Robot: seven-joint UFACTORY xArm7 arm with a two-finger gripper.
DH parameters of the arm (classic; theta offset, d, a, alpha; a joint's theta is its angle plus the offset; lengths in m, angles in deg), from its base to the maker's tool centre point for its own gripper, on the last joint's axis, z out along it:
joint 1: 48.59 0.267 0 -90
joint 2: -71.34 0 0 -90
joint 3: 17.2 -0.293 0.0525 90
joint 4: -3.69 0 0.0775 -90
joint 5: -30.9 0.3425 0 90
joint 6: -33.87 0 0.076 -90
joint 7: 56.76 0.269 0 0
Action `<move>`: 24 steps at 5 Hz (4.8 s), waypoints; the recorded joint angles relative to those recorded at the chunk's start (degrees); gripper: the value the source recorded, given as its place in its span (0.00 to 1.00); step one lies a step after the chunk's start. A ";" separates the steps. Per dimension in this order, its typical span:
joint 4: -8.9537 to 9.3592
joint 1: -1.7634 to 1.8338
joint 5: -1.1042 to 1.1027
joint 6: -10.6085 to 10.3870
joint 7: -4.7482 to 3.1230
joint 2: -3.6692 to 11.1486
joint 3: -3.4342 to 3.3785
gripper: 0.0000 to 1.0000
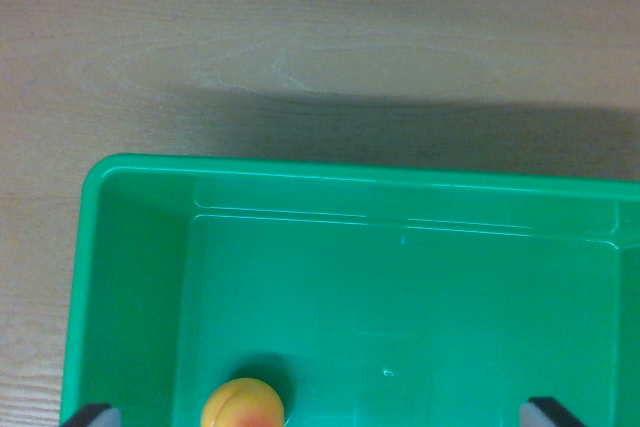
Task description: Pick fruit
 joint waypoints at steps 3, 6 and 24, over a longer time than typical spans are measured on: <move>1.92 0.32 -0.11 -2.11 -0.23 0.60 -0.34 0.00; 6.27 1.04 -0.37 -6.87 -0.76 1.97 -1.12 0.00; 27.77 4.59 -1.64 -30.40 -3.38 8.70 -4.96 0.00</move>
